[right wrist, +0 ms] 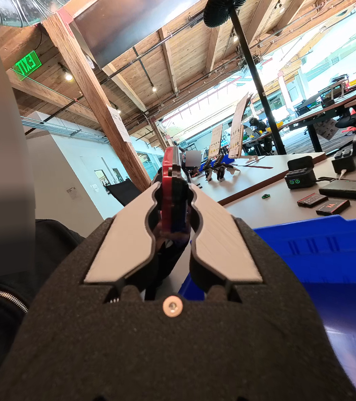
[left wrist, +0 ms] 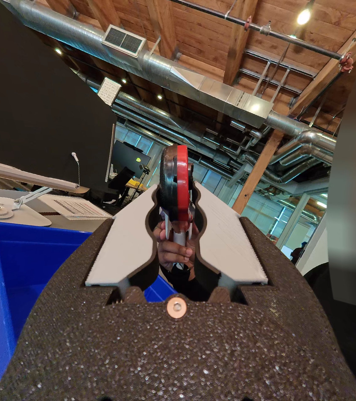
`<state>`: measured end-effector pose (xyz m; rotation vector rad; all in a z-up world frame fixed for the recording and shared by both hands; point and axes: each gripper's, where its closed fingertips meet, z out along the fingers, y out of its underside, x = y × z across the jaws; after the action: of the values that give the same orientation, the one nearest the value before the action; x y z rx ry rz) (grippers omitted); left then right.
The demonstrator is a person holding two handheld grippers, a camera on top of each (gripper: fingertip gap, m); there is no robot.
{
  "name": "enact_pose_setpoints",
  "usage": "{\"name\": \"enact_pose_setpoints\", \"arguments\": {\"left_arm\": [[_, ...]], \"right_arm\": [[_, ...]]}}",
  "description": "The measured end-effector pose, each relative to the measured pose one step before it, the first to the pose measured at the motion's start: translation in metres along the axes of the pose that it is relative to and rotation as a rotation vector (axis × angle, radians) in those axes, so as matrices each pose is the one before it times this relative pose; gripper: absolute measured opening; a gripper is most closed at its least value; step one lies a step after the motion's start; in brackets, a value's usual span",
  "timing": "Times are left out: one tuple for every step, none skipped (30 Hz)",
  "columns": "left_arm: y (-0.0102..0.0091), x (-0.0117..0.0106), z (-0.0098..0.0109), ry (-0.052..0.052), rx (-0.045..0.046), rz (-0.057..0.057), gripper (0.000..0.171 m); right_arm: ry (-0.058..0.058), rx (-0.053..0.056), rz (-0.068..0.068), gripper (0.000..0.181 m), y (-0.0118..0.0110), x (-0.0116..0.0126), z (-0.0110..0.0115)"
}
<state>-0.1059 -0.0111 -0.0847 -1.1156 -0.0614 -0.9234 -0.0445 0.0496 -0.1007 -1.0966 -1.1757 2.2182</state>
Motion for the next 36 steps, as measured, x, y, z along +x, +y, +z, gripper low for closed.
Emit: {"name": "enact_pose_setpoints", "arguments": {"left_arm": [[-0.00028,0.00023,-0.00002,-0.0008,0.00104,0.0025,0.027],[0.00046,-0.00048,0.00019,-0.0033,-0.00317,0.0009,0.027],[0.00078,-0.00023,0.00033,-0.001,-0.00367,-0.001,0.027],[0.00046,-0.00003,0.0002,0.0009,0.00064,-0.0028,0.027],[0.00032,-0.00034,0.00011,-0.0001,0.0018,-0.0035,0.027],[0.00084,-0.00065,0.00028,-0.0014,-0.00224,-0.0029,0.027],[0.00088,-0.00056,0.00026,-0.0013,-0.00321,-0.0009,0.027],[0.00044,-0.00036,0.00007,-0.0008,-0.0003,-0.0008,0.027],[0.00017,-0.00021,0.00014,-0.0002,0.0006,-0.0019,0.027],[0.0002,-0.00009,0.00005,0.0002,-0.00025,-0.0013,0.027],[-0.00007,0.00006,-0.00003,0.0007,0.00006,-0.0005,0.027],[-0.00022,0.00004,-0.00012,0.0005,0.00056,-0.0004,0.027],[-0.00025,0.00015,-0.00019,0.0009,0.00066,-0.0005,0.027],[-0.00011,-0.00001,-0.00009,-0.0001,-0.00027,0.0004,0.027],[-0.00013,-0.00007,-0.00001,-0.0004,0.00031,0.0017,0.027],[-0.00038,0.00028,-0.00021,0.0018,0.00151,0.0004,0.027],[0.00019,-0.00012,0.00007,-0.0009,-0.00133,0.0006,0.027],[0.00034,0.00005,0.00014,-0.0003,-0.00148,0.0012,0.027],[0.00032,0.00009,0.00016,0.0003,-0.00115,-0.0006,0.027],[0.00046,-0.00002,0.00025,0.0006,-0.00147,-0.0008,0.027],[-0.00005,-0.00018,0.0,-0.0002,0.00209,-0.0024,0.027],[0.00019,-0.00074,-0.0001,-0.0022,-0.00043,-0.0018,0.027],[0.00031,-0.00032,-0.00008,0.0013,-0.00071,-0.0024,0.027],[0.00004,-0.00014,0.00006,0.0009,0.00058,-0.0026,0.027],[-0.00006,-0.00006,0.00001,0.0011,0.00159,-0.0007,0.027],[-0.00015,0.00008,-0.00009,0.0008,0.00104,-0.0002,0.027],[0.00048,-0.00022,0.00027,-0.0008,-0.00365,-0.0005,0.027],[0.0008,-0.00001,0.00031,0.0007,-0.00333,-0.0016,0.027],[0.00057,0.00017,0.00031,0.0022,-0.00021,-0.0024,0.027],[0.00047,-0.00004,0.00028,0.0017,0.0007,-0.0045,0.027],[0.00059,-0.00068,0.00016,-0.001,-0.00107,-0.0036,0.027],[0.00059,-0.00059,0.00014,-0.0005,-0.00071,-0.002,0.027],[0.00021,-0.00039,-0.00005,0.0,0.00036,-0.0023,0.027],[0.00026,-0.00039,0.00002,0.0001,-0.00049,-0.0023,0.027],[-0.00002,-0.00007,0.00001,0.001,0.00032,-0.0018,0.027],[-0.00016,0.00004,-0.00009,0.0003,0.00115,-0.0007,0.027]], "right_arm": [[-0.0005,0.0021,-0.0029,0.022,-0.00026,-0.00004,0.00028],[0.0038,0.0136,0.0006,0.023,-0.00152,0.00046,0.00008],[-0.0004,0.0201,0.0016,0.023,-0.00162,-0.0001,-0.00031],[-0.004,0.0145,0.0002,0.024,-0.00069,-0.00053,-0.00033],[-0.0025,0.0077,0.0003,0.025,-0.00042,-0.00013,-0.00017],[0.0026,0.0069,-0.0026,0.026,-0.00058,0.00034,-0.00051],[0.0047,0.0055,-0.0049,0.026,-0.00046,0.0004,-0.00043],[0.0026,0.001,-0.0044,0.027,-0.00012,0.00014,-0.00028],[0.0011,-0.0003,-0.0019,0.027,-0.00008,-0.00004,-0.00013],[-0.0002,0.0012,-0.0003,0.027,-0.00015,0.00004,-0.00008],[-0.0025,0.0009,0.0004,0.027,0.00003,-0.00034,-0.00009],[-0.004,-0.0008,0.0014,0.027,0.00015,-0.00037,0.00009],[-0.0042,-0.0016,0.0021,0.027,0.00012,-0.00041,0.00003],[-0.002,-0.0012,0.0026,0.026,0.00009,0.00008,0.00013],[-0.0049,-0.0018,0.0026,0.026,0.00004,-0.00024,0.00015],[-0.007,-0.0046,0.0066,0.025,0.00028,-0.00027,0.00003],[-0.0015,-0.0037,0.0073,0.024,0.00001,0.00035,-0.00008],[0.0,-0.0042,0.0046,0.023,0.00016,0.00025,-0.00024],[0.0022,-0.004,0.0029,0.023,-0.00004,0.00047,-0.0003],[0.002,0.0013,0.0013,0.023,-0.00052,0.00009,-0.00022],[0.0034,-0.0041,0.0087,0.023,0.00003,0.00028,-0.0001],[0.0039,-0.0048,0.0139,0.022,0.00049,0.00064,-0.00017],[0.0014,-0.0021,0.0093,0.022,0.00016,0.00036,-0.00016],[0.0003,-0.0004,0.0007,0.022,0.00001,0.00022,-0.00008],[-0.0006,0.0011,-0.0048,0.023,-0.0002,-0.0002,0.00018],[-0.0002,0.0008,-0.0042,0.023,-0.00008,-0.00014,0.00012],[0.0005,0.009,-0.0035,0.023,-0.00089,-0.00005,-0.0001],[-0.0039,0.0158,-0.0049,0.024,-0.00124,-0.00067,-0.00033],[-0.0068,0.0148,0.0002,0.024,-0.001,-0.00099,-0.0004],[-0.0041,0.008,-0.0001,0.025,-0.00044,-0.00058,-0.00036],[0.0019,0.0031,-0.0037,0.026,-0.00023,0.00016,-0.00053],[0.0041,-0.0008,-0.0051,0.026,0.00006,0.00033,-0.00035],[0.0034,-0.0031,-0.0053,0.026,0.00029,0.00023,-0.00022],[0.0026,-0.0011,-0.0049,0.027,0.00009,0.00013,-0.00013],[-0.0005,-0.0006,-0.0032,0.027,0.00012,-0.00014,-0.00006],[-0.0011,-0.0022,0.001,0.027,0.00019,-0.00002,0.00007]]}}
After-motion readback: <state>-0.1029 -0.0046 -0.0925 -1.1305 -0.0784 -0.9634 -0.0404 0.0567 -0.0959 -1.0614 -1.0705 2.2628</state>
